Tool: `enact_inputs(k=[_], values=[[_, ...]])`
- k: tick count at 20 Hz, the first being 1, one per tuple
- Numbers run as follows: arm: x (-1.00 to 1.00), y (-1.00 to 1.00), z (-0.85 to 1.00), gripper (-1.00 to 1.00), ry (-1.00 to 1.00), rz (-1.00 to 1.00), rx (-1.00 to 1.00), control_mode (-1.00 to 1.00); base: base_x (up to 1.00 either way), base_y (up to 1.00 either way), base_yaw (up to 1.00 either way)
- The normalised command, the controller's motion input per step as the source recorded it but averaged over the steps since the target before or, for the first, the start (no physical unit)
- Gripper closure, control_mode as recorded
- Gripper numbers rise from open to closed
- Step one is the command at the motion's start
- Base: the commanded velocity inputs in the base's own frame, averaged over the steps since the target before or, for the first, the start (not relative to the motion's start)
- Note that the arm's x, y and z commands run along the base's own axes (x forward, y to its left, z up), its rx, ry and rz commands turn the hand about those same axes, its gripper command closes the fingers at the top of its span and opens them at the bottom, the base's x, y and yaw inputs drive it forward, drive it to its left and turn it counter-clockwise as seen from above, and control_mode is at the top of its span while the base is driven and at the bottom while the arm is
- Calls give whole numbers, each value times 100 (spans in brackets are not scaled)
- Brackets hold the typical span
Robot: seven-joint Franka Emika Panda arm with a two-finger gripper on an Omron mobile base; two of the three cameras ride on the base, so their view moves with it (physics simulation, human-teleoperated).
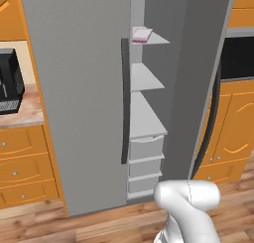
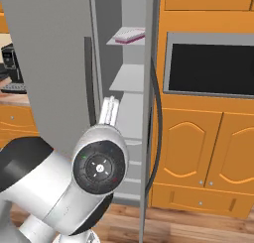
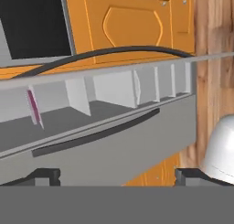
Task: The ice cube tray has been filled with water. Take the tray and place it in the freezer to make ice. Close the freezer door after placing the tray.
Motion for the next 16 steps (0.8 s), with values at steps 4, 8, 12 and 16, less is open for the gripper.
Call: enact_inputs(k=[4,8,12,16], values=[[75,-21,-38,-100,-13,9,9,-100,0,0,0],[74,-28,-31,-100,-5,7,13,-100,0,0,0],[27,-31,-2,-100,0,3,12,-100,0,0,0],[10,-37,0,-100,0,7,5,-100,0,0,0]])
